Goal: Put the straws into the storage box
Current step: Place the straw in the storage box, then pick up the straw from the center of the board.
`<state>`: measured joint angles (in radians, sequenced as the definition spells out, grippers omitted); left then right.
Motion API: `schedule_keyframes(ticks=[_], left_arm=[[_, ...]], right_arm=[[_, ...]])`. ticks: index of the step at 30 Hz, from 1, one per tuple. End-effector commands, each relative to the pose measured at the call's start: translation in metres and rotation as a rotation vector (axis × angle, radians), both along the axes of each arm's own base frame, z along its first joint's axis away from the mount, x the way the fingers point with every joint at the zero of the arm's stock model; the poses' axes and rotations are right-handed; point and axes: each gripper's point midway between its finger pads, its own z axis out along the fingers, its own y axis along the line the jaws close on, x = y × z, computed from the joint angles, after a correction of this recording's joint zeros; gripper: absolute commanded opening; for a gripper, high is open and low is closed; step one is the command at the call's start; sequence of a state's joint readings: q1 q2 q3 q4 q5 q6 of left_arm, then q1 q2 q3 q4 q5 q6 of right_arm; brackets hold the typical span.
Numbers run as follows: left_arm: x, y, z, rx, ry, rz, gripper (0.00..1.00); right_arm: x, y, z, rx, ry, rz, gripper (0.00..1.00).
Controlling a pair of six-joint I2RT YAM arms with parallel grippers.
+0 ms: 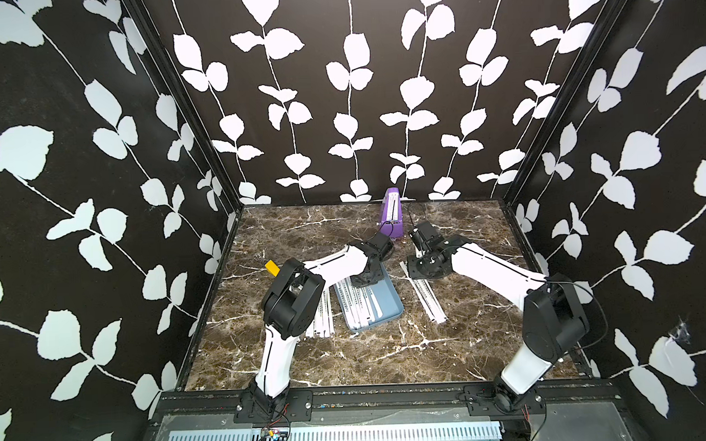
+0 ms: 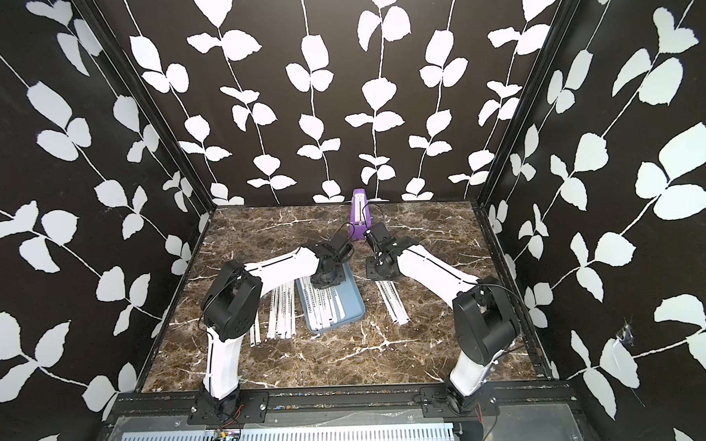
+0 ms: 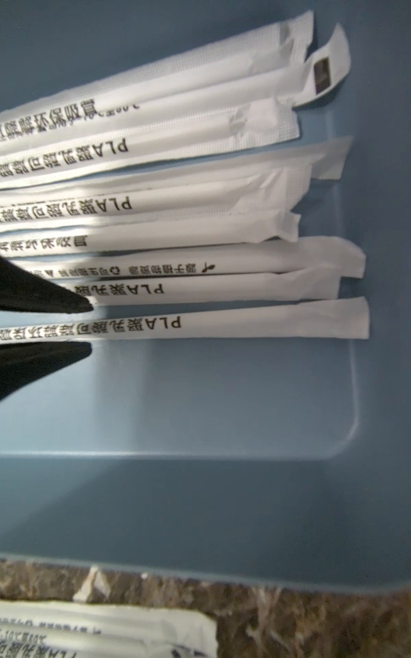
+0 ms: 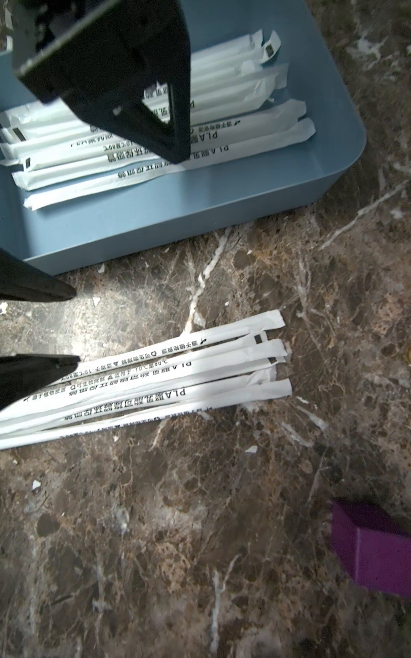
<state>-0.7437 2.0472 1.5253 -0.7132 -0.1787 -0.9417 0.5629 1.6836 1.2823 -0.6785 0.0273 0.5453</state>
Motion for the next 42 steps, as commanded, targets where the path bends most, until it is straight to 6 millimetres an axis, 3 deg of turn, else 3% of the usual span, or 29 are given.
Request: schedule_keyframes(ticks=[1, 4, 7, 10, 13, 17, 20, 29, 33, 37, 42], left_arm=[[0.005, -0.003, 0.059, -0.085, -0.092, -0.015, 0.22], [0.005, 0.002, 0.092, -0.099, -0.16, -0.041, 0.28], [0.002, 0.019, 0.126, -0.057, -0.249, -0.083, 0.38], [-0.004, 0.05, 0.152, 0.049, -0.35, -0.126, 0.48], [-0.012, 0.087, 0.162, 0.172, -0.457, -0.149, 0.62], [-0.026, 0.118, 0.158, 0.206, -0.5, -0.164, 0.71], [-0.032, 0.136, 0.149, 0.147, -0.503, -0.142, 0.72], [-0.047, 0.143, 0.14, 0.058, -0.553, -0.131, 0.72], [-0.048, 0.142, 0.134, 0.059, -0.536, -0.139, 0.71], [-0.049, 0.147, 0.131, 0.091, -0.519, -0.139, 0.71], [-0.056, 0.153, 0.119, 0.103, -0.479, -0.15, 0.7]], right_arm=[[-0.021, -0.027, -0.015, -0.151, 0.041, 0.055, 0.23], [-0.037, -0.035, -0.028, -0.196, 0.088, 0.108, 0.2], [-0.051, -0.032, -0.039, -0.227, 0.133, 0.17, 0.2], [-0.054, -0.028, -0.048, -0.244, 0.157, 0.195, 0.2], [-0.048, -0.024, -0.056, -0.244, 0.157, 0.198, 0.19], [-0.042, -0.019, -0.067, -0.254, 0.171, 0.213, 0.18], [-0.036, -0.019, -0.071, -0.261, 0.171, 0.21, 0.17], [-0.028, -0.019, -0.087, -0.265, 0.197, 0.207, 0.18], [-0.03, -0.015, -0.088, -0.244, 0.205, 0.203, 0.13], [-0.034, -0.003, -0.063, -0.204, 0.173, 0.208, 0.09], [-0.03, 0.025, -0.001, -0.099, 0.053, 0.198, 0.07]])
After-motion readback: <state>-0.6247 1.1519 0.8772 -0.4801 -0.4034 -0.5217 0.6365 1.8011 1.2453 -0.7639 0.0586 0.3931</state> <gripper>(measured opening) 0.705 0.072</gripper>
